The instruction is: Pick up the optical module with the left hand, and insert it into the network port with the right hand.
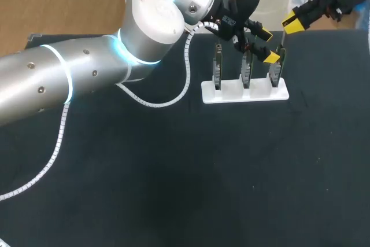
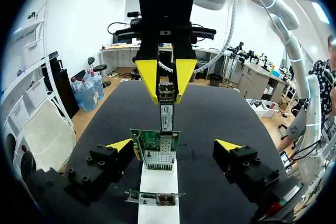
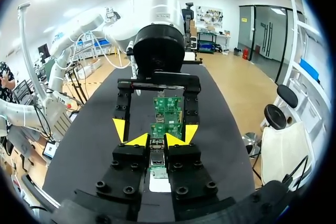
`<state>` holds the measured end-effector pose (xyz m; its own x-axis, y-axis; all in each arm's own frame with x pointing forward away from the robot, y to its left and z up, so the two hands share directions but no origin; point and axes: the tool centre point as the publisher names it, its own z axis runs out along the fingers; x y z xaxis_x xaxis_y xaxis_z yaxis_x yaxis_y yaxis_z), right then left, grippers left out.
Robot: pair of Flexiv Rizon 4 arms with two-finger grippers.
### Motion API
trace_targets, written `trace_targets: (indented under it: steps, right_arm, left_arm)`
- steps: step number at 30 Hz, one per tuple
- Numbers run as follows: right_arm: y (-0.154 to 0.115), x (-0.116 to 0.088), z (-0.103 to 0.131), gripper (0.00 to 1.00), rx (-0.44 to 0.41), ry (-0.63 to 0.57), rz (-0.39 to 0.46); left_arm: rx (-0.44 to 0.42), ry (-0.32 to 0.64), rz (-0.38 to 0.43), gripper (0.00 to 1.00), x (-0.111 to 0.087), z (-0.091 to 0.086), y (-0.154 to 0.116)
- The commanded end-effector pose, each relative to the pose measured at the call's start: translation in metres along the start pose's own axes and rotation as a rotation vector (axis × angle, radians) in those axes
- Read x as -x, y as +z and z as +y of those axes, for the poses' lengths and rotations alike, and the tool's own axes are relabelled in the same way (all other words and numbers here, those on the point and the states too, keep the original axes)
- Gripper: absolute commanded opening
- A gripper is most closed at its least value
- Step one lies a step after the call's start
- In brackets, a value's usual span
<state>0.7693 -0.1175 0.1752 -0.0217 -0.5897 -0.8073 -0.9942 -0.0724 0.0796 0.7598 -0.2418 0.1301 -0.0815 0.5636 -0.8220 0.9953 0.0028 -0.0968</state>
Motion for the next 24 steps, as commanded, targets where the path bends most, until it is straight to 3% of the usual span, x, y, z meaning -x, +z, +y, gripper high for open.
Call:
trace_targets:
  steps: [1,24]
  right_arm:
    - [0.0013,0.0003,0.0005,0.0,-0.003,-0.002,0.001]
    - [0.0033,-0.0009,-0.0009,0.0,-0.013,0.006,-0.008]
  left_arm:
    - [-0.002,-0.003,0.008,1.0,0.0018,0.0015,0.0002]
    - [-0.002,-0.003,0.008,1.0,0.0018,0.0015,0.0002]
